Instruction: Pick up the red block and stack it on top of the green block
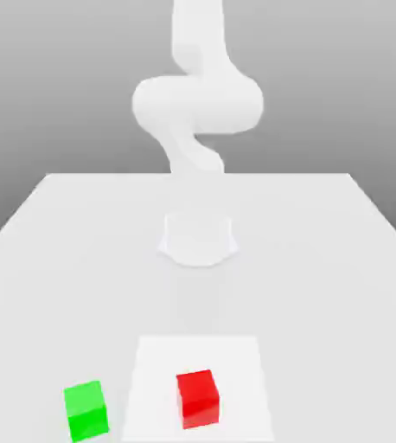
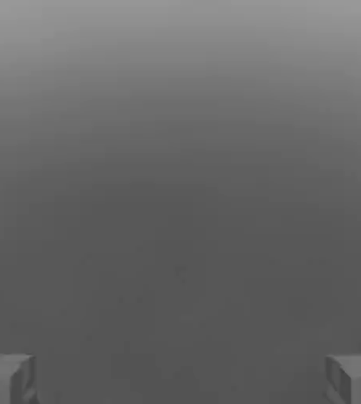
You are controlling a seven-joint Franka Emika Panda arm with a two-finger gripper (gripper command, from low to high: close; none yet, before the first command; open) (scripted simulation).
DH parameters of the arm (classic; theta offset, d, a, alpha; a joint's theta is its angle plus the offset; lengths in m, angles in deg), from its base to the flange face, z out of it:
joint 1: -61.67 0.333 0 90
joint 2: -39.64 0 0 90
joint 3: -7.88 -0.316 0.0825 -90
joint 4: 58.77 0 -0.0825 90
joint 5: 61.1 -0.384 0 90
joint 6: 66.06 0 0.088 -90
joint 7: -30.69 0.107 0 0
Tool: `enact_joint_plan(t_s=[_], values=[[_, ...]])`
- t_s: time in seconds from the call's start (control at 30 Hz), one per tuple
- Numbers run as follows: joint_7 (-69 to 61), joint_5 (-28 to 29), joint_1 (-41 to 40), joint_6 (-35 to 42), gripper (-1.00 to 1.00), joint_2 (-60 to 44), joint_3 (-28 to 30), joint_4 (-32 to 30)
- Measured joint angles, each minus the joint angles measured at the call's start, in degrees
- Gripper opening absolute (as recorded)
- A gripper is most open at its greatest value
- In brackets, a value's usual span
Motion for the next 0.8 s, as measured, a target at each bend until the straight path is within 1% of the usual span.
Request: enact_joint_plan(t_s=[0.5,0.8], values=[[-9.64,-2.35,3.21,-13.51,0.0,-31.54,2.98,-8.36],[-13.46,-1.53,3.2,-22.17,0.0,-50.13,3.06,-12.77]])
